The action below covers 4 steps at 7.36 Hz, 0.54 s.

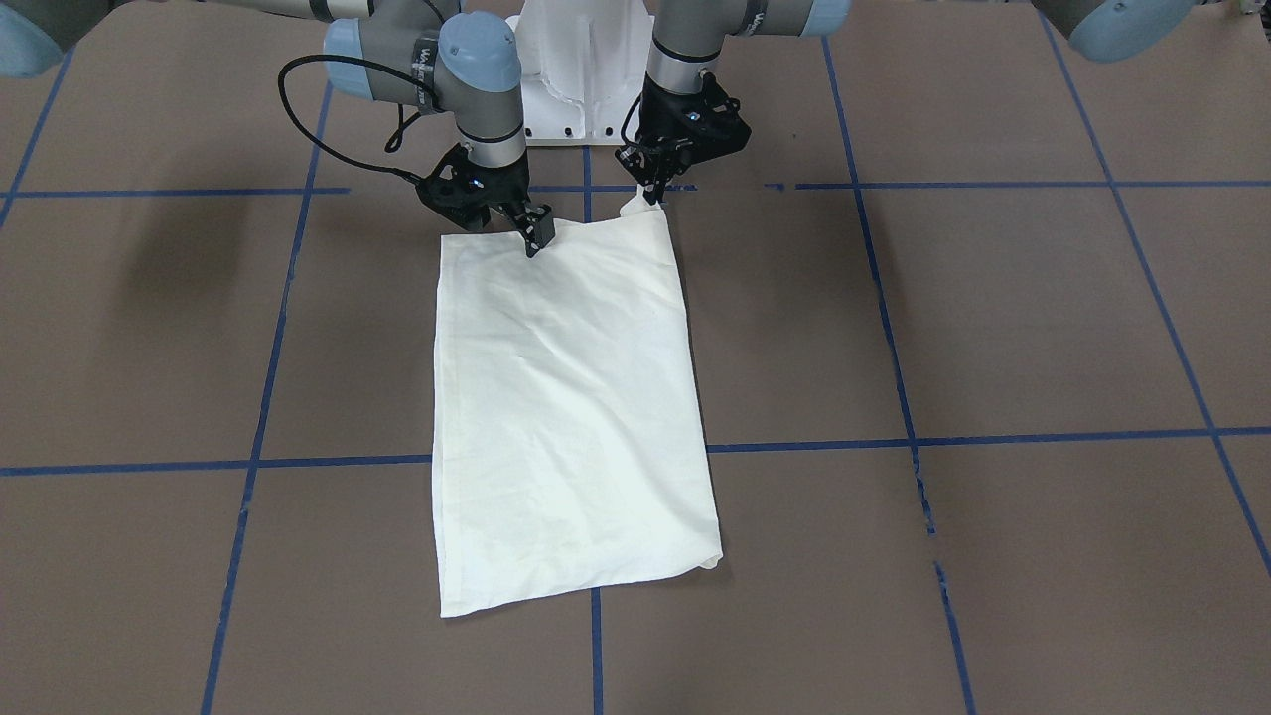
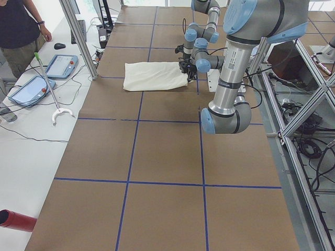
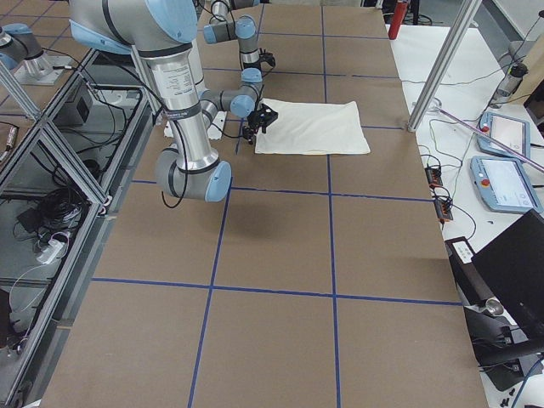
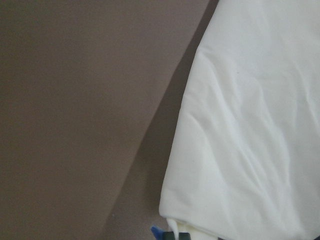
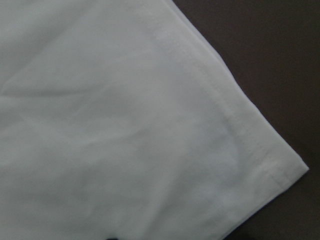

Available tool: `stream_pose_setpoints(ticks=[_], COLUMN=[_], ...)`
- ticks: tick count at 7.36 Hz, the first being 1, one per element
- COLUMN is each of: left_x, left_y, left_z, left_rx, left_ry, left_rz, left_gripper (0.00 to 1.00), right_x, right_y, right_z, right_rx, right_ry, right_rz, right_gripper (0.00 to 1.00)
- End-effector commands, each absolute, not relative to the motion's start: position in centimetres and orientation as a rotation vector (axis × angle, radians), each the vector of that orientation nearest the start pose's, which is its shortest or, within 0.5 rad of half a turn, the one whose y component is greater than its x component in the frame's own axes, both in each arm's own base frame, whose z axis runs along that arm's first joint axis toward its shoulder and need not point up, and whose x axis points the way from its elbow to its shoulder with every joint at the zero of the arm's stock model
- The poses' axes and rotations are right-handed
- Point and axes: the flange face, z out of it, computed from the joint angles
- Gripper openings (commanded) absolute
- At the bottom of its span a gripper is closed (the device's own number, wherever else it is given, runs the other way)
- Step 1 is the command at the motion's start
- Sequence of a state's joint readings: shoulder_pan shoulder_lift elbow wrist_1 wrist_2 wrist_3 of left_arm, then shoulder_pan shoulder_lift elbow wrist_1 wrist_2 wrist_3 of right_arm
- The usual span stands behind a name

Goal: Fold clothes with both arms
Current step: 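Grasp the near corners of the folded shirt with both grippers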

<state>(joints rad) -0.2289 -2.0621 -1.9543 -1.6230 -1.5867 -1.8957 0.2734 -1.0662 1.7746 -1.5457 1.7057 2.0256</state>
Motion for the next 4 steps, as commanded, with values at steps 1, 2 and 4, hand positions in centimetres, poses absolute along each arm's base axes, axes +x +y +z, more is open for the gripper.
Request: stream_pose_setpoints(ticks=[1, 2, 4], left_x=[54.54, 54.54, 54.54], left_y=[-26.40, -26.40, -26.40], left_z=[21.65, 21.54, 21.54], left_rx=[-0.058, -0.058, -0.058], left_ry=[0.936, 0.939, 0.939], left_rz=[-0.508, -0.507, -0.507], left_gripper=[0.00, 0.00, 0.00], right_x=[-58.39, -58.27, -58.19], right_y=[-29.30, -29.46, -29.65], right_z=[28.38, 28.32, 28.22], right_rx=[-0.198, -0.197, -0.195], right_ry=[-0.736, -0.738, -0.740], right_rz=[0.651, 0.653, 0.655], right_gripper=[0.26, 0.23, 0.13])
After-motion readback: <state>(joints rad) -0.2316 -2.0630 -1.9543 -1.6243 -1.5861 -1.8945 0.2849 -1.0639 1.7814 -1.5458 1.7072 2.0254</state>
